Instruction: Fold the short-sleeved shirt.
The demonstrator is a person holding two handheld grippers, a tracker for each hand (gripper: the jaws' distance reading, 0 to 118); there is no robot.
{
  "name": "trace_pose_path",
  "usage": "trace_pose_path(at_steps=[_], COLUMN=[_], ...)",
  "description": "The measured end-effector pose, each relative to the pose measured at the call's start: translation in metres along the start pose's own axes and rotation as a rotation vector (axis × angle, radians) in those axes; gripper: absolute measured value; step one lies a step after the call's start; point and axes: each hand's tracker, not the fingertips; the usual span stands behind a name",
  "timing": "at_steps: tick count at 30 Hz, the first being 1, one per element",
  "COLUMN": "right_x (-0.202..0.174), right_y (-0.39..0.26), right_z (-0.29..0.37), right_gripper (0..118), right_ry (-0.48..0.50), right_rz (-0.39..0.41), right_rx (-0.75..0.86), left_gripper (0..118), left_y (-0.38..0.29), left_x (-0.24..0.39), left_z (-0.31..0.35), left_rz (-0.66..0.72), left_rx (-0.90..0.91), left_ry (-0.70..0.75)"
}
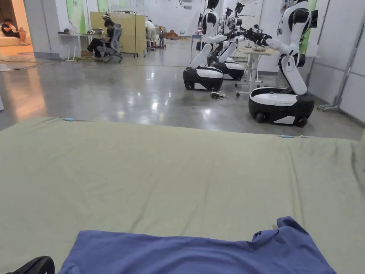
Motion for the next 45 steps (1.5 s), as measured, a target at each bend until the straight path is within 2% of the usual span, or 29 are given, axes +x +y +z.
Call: trace_pose_path(at_steps=[2, 3, 5, 8, 11, 15, 18, 19, 23, 24, 25, 26, 27, 30, 34, 36, 37, 39, 42, 45], right_x=[-0.007, -0.005, -0.011, -0.013, -0.018, -0.026, -0.026, -0.025, -0.016, -0.013, -0.01, -0.007, -0.004, 0.007, 0.024, 0.03, 0.033, 0.039, 0.043, 0.051], right_y=[0.001, 0.0, 0.001, 0.003, 0.007, 0.008, 0.004, 0.004, -0.001, -0.002, -0.004, -0.005, -0.006, -0.011, -0.015, -0.016, -0.016, -0.019, -0.021, -0.017], right_z=[0.002, -0.001, 0.0, -0.003, -0.007, -0.014, -0.02, -0.023, -0.032, -0.035, -0.036, -0.037, -0.037, -0.039, -0.04, -0.039, -0.04, -0.041, -0.042, -0.052], right_gripper=[0, 0, 0, 0, 0, 0, 0, 0, 0, 0, 0, 0, 0, 0, 0, 0, 0, 0, 0, 3], right_ry=[-0.031, -0.027, -0.03, -0.004, 0.049, 0.067, 0.091, 0.097, 0.122, 0.129, 0.127, 0.126, 0.123, 0.093, 0.059, 0.041, 0.037, 0.015, 0.002, 0.006], right_rz=[0.013, 0.04, 0.084, 0.106, 0.109, 0.133, 0.134, 0.129, 0.071, 0.053, 0.039, 0.028, 0.023, 0.011, -0.023, -0.042, -0.048, -0.056, -0.064, -0.076], right_rx=[0.015, 0.017, 0.024, 0.027, 0.023, 0.008, -0.017, -0.022, -0.057, -0.066, -0.07, -0.078, -0.086, -0.106, -0.135, -0.146, -0.153, -0.165, -0.172, -0.176], left_gripper=[4, 4, 4, 4, 4, 4, 4, 4, 4, 9, 26, 50, 55, 54, 55, 54, 49, 20, 9, 9], left_y=[0.0, 0.0, 0.002, 0.005, 0.009, 0.012, 0.018, 0.024, 0.032, 0.028, 0.023, 0.019, 0.013, -0.007, -0.031, -0.037, -0.042, -0.052, -0.057, -0.06], left_x=[0.006, 0.007, 0.011, 0.01, -0.001, -0.024, -0.033, -0.039, -0.073, -0.081, -0.086, -0.092, -0.1, -0.118, -0.127, -0.126, -0.128, -0.13, -0.12, -0.108], left_z=[-0.003, -0.002, -0.002, -0.003, -0.005, -0.016, -0.045, -0.064, -0.159, -0.186, -0.211, -0.238, -0.261, -0.315, -0.353, -0.359, -0.363, -0.37, -0.369, -0.375], left_rz=[-0.068, -0.081, -0.076, -0.084, -0.035, 0.125, 0.046, 0.04, 0.116, 0.119, 0.094, 0.055, 0.051, 0.18, 0.126, 0.154, 0.193, 0.216, 0.161, 0.077], left_rx=[-0.03, -0.034, -0.024, -0.021, -0.006, 0.001, -0.062, -0.144, -0.371, -0.421, -0.452, -0.546, -0.615, -0.763, -0.844, -0.848, -0.869, -0.883, -0.882, -0.907], left_ry=[0.046, 0.008, 0.028, 0.047, 0.039, -0.017, 0.03, 0.005, -0.066, -0.047, -0.008, 0.004, 0.006, 0.012, 0.131, 0.123, 0.122, 0.12, 0.134, 0.149])
